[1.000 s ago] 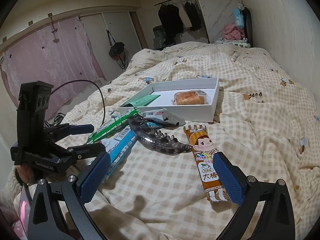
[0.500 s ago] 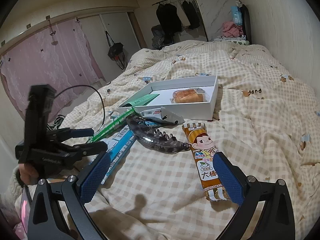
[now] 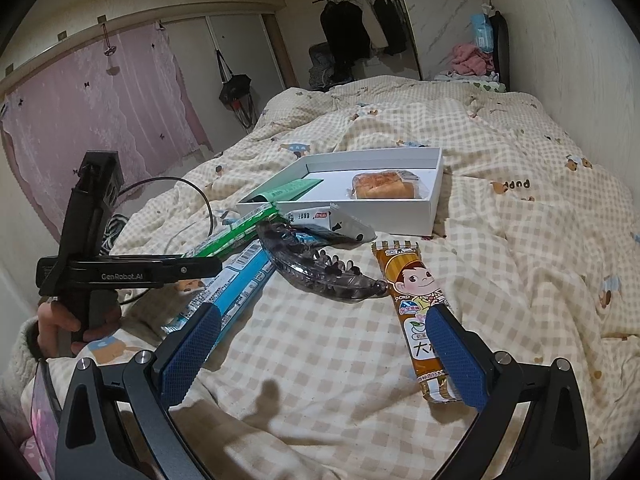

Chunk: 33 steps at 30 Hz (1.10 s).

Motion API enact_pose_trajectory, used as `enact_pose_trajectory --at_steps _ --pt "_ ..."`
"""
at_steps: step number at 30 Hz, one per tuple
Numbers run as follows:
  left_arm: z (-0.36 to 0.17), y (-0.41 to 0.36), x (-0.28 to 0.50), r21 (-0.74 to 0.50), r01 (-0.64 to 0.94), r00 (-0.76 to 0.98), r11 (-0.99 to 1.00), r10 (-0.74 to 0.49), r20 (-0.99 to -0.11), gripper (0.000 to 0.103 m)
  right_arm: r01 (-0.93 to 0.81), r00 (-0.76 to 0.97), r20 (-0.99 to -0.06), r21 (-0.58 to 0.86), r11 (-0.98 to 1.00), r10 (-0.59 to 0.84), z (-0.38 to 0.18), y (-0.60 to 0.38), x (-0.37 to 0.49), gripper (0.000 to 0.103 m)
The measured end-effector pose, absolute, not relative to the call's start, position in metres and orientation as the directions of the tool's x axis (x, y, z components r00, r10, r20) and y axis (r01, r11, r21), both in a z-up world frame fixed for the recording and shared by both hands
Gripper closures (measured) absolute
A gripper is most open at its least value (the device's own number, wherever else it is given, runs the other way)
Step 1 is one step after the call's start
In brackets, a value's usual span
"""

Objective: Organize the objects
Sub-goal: 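Grasp the green snack packet with the left tool and lift it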

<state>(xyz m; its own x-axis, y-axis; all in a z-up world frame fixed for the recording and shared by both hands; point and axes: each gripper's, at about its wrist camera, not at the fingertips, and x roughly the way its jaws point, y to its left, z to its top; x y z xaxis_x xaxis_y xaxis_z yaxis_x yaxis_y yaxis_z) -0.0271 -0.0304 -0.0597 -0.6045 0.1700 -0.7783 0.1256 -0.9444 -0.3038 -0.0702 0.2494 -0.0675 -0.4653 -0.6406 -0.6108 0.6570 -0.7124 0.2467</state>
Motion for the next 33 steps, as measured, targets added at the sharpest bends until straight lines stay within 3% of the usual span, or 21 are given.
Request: enact_pose_trajectory --at_steps 2,11,19,24,28,33 --pt "-0.060 -0.030 -0.027 -0.306 0.126 -0.605 -0.944 0.171 -0.778 0.045 0.657 -0.465 -0.611 0.247 -0.712 -0.641 -0.067 0.250 -0.070 0.000" --pt "-0.053 -0.031 -0.021 -0.260 0.152 -0.580 -0.954 0.127 -0.804 0.061 0.657 -0.463 -0.613 0.248 -0.712 -0.640 -0.068 0.249 -0.069 0.000" --pt "-0.041 -0.030 0.012 -0.223 0.073 -0.470 -0.972 0.164 -0.867 0.059 0.655 -0.452 -0.629 0.247 -0.714 -0.632 -0.073 0.245 -0.072 0.000" --pt "-0.012 -0.027 0.024 -0.262 -0.075 -0.500 -0.962 0.264 -0.825 0.050 0.655 -0.451 -0.630 0.247 -0.714 -0.632 -0.073 0.245 -0.072 0.000" --pt "0.002 -0.029 0.020 -0.242 -0.100 -0.525 -0.965 0.258 -0.811 0.049 0.655 -0.451 -0.630 0.247 -0.714 -0.632 -0.073 0.245 -0.072 0.000" --pt "-0.010 -0.017 -0.001 -0.166 -0.114 -0.474 -0.980 0.200 -0.857 0.049 0.655 -0.452 -0.629 0.248 -0.714 -0.633 -0.073 0.245 -0.072 0.000"
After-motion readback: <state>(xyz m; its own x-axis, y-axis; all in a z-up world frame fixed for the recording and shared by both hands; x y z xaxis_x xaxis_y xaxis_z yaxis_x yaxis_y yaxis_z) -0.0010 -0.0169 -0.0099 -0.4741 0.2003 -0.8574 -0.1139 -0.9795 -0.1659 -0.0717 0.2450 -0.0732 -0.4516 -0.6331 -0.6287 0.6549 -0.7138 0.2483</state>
